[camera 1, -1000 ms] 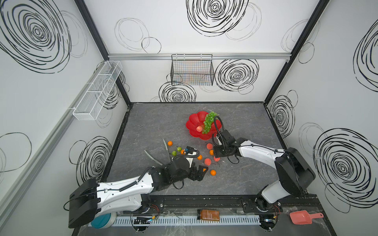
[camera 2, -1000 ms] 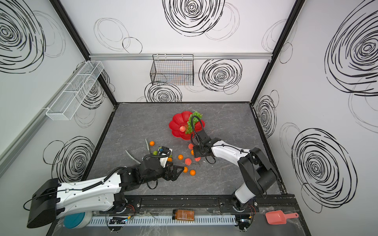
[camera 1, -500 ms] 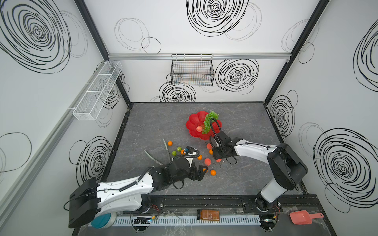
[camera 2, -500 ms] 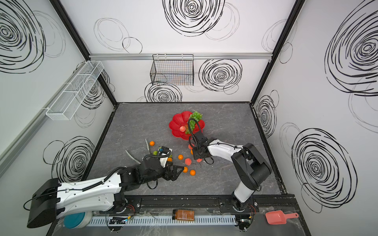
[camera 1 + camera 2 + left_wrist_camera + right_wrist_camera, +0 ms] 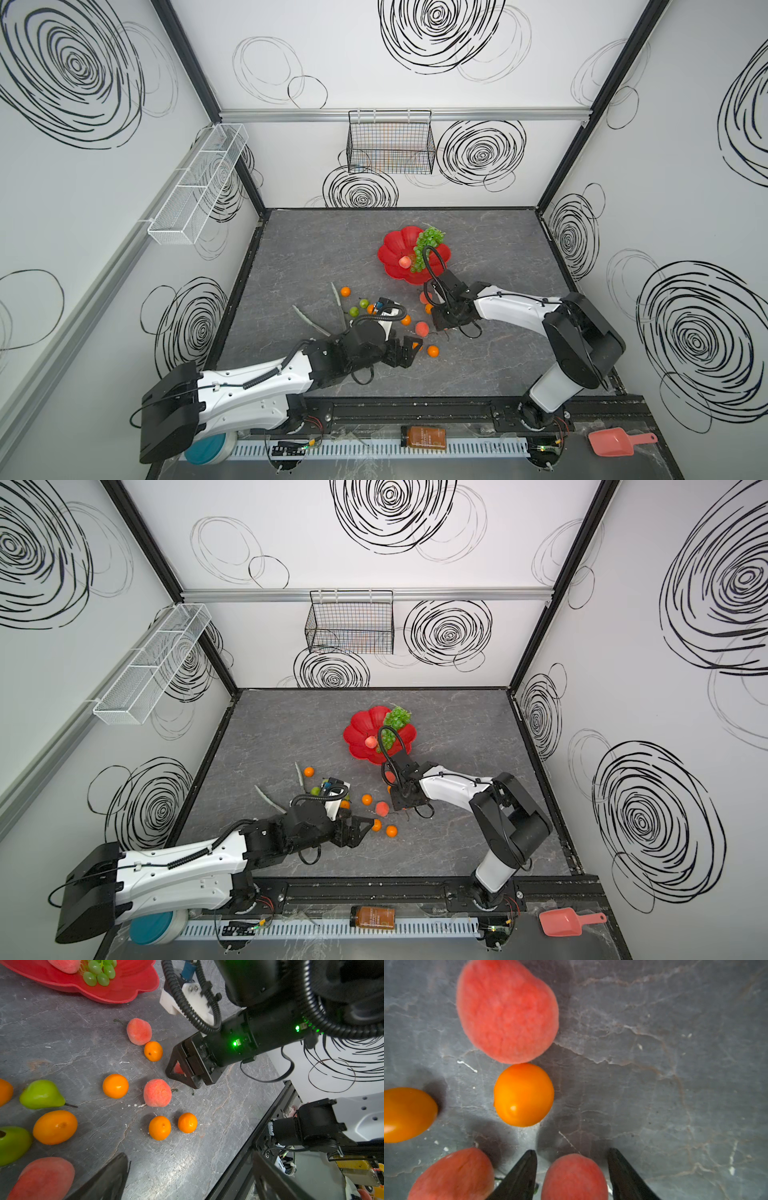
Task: Arrange fruit in a fruit bowl
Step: Pick up the fruit from the center of the table.
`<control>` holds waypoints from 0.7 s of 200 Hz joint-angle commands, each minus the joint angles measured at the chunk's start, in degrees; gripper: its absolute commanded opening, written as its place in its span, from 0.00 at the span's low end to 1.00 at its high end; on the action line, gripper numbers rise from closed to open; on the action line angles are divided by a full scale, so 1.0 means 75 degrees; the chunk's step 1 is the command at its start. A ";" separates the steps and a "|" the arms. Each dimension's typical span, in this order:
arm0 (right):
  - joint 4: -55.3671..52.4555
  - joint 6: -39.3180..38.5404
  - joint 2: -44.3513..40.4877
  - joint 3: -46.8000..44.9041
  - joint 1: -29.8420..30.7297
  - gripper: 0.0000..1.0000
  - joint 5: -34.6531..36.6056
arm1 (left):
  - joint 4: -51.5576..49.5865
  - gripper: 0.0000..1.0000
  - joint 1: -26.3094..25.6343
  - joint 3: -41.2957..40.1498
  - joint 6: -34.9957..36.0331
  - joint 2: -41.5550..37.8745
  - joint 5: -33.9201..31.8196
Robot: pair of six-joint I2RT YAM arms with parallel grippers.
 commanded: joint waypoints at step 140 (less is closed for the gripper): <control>-0.0593 0.0160 -0.0424 0.0031 0.0207 0.45 0.0066 | 0.0148 0.96 -0.0027 0.0138 0.0026 -0.0020 -0.0054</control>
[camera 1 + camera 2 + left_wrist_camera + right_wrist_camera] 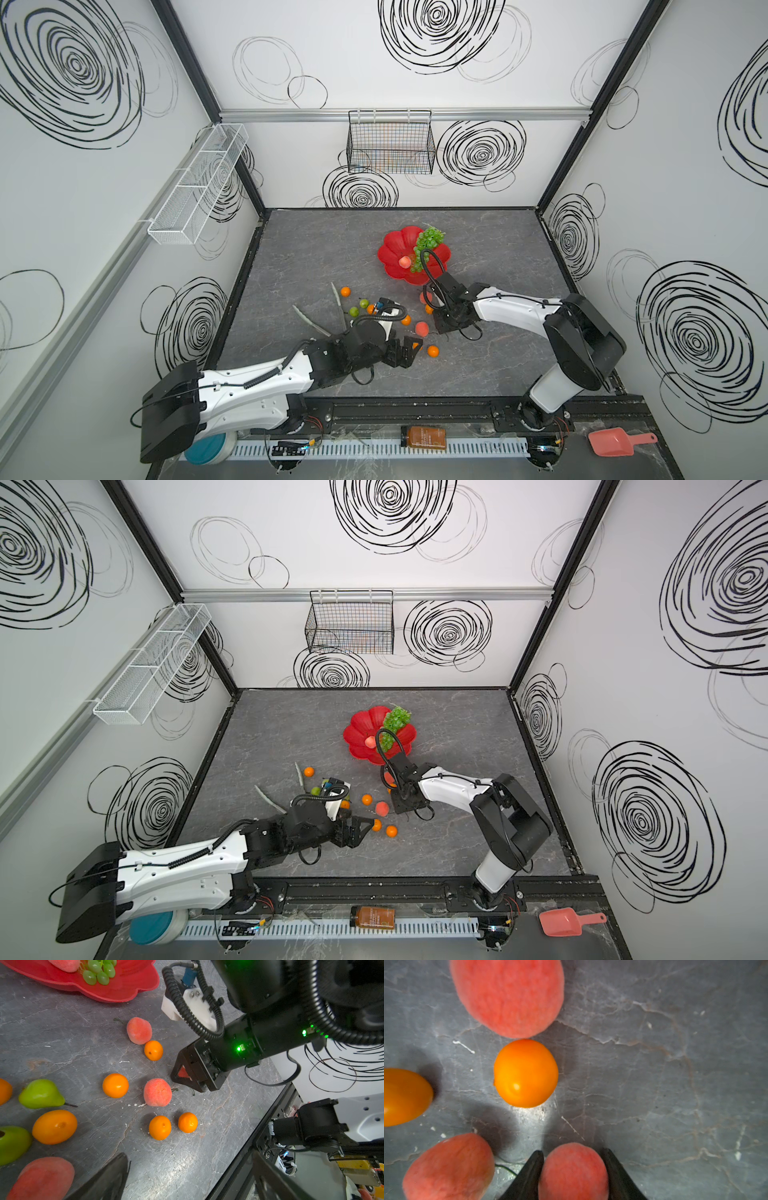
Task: Arrange fruit in a fruit bowl
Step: Pick up the fruit from the center of the table, then place the fruit in the fruit bowl.
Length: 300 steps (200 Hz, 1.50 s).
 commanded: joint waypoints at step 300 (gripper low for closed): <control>-0.0758 -0.0976 0.2687 0.5901 -0.1025 0.43 -0.0104 | 0.0577 0.96 0.4886 0.1808 0.0774 0.1431 0.2270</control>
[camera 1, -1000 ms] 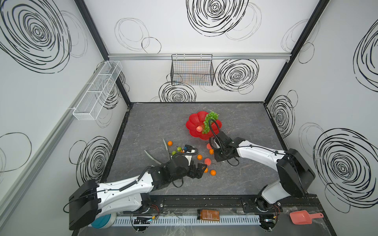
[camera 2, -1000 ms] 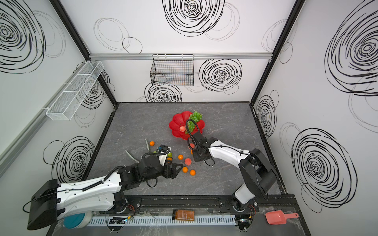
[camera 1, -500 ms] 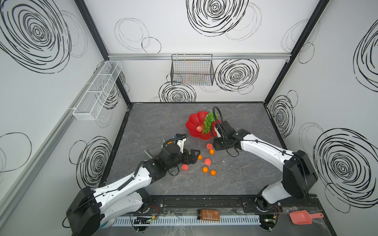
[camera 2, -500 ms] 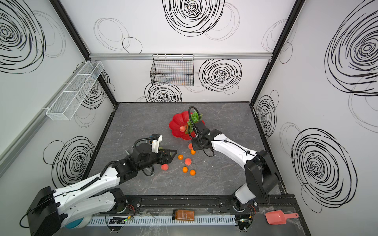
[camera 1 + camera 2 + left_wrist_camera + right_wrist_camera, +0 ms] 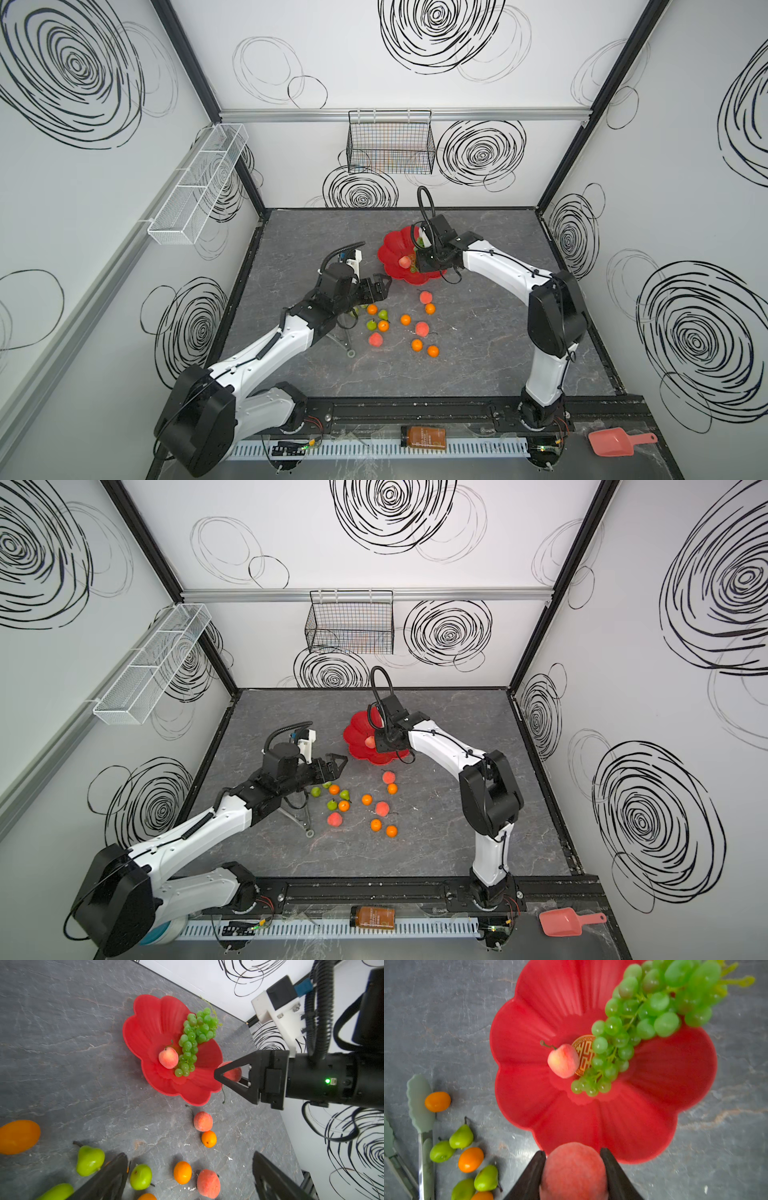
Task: Arrange fruit in a fruit bowl
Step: Place the fruit in the fruit bowl.
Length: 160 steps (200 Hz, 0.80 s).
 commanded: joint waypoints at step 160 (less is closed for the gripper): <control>-0.1293 -0.0593 0.4080 0.4892 -0.0209 0.45 0.0079 | 0.1079 0.96 0.1343 0.0718 0.0142 0.1298 0.1512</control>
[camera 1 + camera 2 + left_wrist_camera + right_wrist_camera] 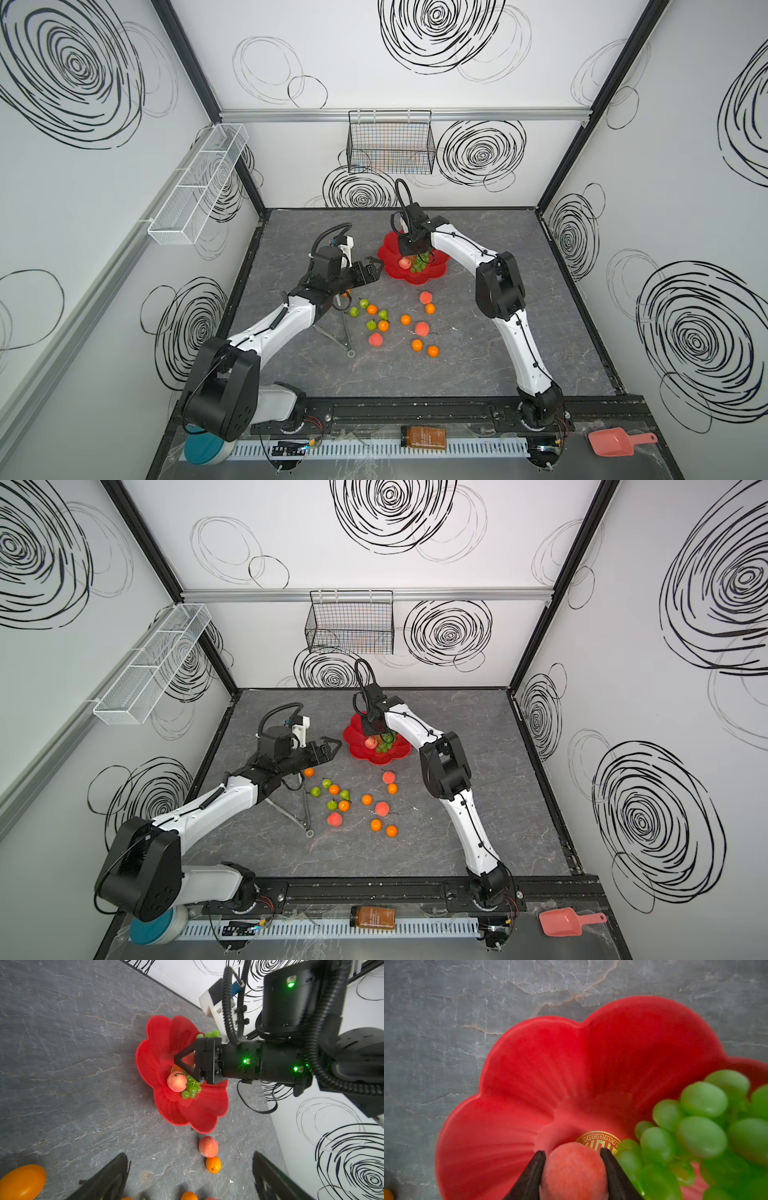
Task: Arrange fruit in a fruit bowl
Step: Place the fruit in the fruit bowl.
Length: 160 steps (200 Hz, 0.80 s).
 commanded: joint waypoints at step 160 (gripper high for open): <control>-0.0593 -0.0122 -0.0740 0.0283 -0.0056 0.52 -0.0036 | -0.0409 0.96 -0.0184 0.0076 0.0313 -0.0717 -0.0170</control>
